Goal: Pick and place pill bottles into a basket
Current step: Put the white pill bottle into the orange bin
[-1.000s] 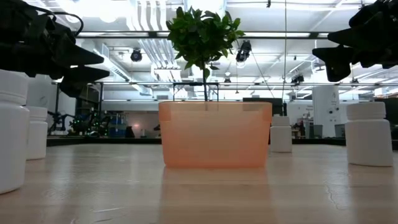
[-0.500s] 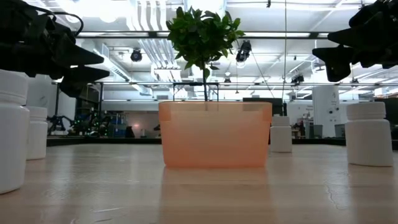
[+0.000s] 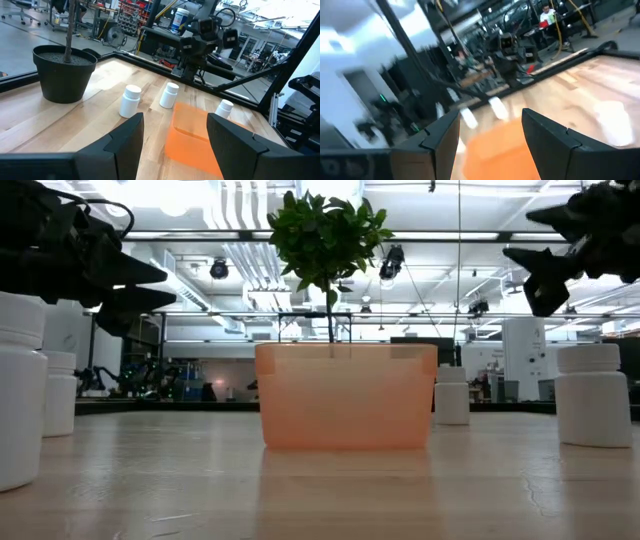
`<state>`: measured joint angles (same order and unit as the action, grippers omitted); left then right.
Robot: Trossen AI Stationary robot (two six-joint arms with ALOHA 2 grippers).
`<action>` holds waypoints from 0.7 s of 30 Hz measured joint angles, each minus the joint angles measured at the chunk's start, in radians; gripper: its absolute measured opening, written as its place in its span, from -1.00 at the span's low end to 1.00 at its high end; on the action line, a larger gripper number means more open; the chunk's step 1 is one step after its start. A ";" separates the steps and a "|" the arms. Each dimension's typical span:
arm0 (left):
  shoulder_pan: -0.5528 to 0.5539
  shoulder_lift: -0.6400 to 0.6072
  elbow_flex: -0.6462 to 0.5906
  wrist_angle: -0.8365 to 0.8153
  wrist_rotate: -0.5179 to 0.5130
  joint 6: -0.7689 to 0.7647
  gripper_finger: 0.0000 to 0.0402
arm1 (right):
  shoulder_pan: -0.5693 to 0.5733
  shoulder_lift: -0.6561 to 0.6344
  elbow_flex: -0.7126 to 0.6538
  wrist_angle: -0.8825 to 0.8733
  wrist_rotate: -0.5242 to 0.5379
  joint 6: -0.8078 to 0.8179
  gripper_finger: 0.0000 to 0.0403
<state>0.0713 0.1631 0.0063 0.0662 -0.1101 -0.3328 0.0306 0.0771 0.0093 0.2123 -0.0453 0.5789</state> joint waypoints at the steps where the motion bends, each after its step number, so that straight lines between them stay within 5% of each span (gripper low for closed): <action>1: 0.000 0.000 0.000 0.000 0.000 0.000 0.00 | 0.000 0.001 0.000 0.028 0.017 0.027 0.01; 11: 0.000 0.000 0.000 0.000 0.000 0.000 0.00 | 0.000 0.003 0.000 0.474 0.281 0.125 0.01; 21: 0.000 0.000 0.000 0.000 0.000 0.000 0.00 | 0.000 0.002 0.020 0.994 0.246 -0.020 0.01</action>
<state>0.0715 0.1631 0.0063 0.0666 -0.1097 -0.3328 0.0307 0.0795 0.0289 1.2060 0.2009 0.5592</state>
